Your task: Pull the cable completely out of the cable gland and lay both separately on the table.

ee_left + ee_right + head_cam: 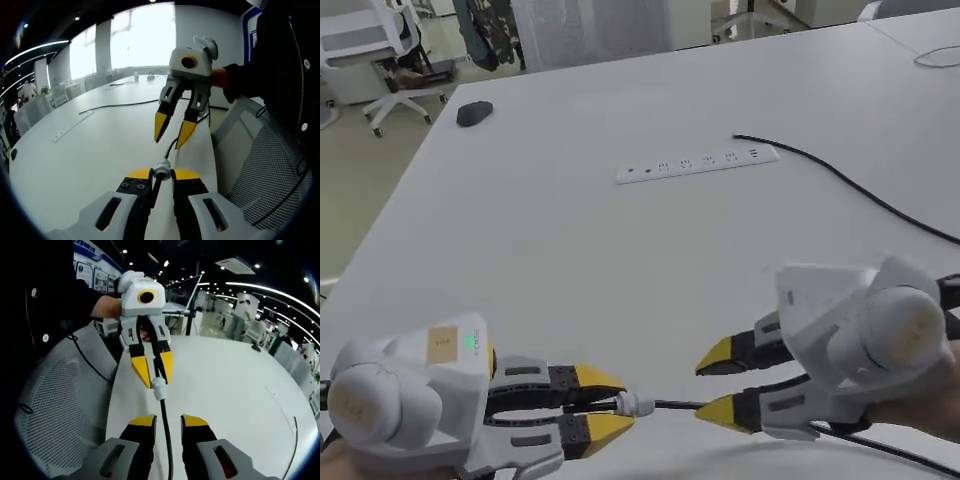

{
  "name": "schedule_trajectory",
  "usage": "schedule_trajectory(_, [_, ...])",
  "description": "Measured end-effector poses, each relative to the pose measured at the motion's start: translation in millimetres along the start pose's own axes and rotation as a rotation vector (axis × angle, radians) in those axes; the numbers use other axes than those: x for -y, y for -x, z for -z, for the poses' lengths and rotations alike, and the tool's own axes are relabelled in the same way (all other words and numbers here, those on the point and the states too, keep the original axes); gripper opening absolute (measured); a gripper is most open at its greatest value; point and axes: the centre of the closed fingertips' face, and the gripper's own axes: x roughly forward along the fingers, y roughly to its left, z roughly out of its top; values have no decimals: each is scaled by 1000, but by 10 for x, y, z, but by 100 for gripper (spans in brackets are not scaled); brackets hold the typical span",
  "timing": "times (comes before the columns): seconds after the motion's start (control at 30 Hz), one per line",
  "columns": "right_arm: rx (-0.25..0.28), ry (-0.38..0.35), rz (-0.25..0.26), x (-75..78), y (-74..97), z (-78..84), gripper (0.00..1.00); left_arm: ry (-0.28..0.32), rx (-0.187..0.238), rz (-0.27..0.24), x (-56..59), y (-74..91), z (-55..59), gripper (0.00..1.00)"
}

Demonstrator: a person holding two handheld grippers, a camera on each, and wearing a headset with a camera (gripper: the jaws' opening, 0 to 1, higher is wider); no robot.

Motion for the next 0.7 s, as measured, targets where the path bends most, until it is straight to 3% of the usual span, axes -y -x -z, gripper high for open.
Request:
schedule_trajectory(0.07, [-19,12,-42,-61,-92,8,12,0,5,-2,5,6,-12,15])
schedule_trajectory(0.27, [-41,43,-79,-119,-209,-10,4,-1,20,-8,25,44,-31,15])
schedule_trajectory(0.3, [-52,61,-69,-100,-223,-3,0,3,24,-9,30,50,-33,15])
schedule_trajectory(0.5, [-83,125,-80,-122,-202,-13,0,6,33,-21,31,115,-17,15])
schedule_trajectory(0.7, [-95,136,-82,-113,-180,-5,0,24,47,-48,12,271,13,15])
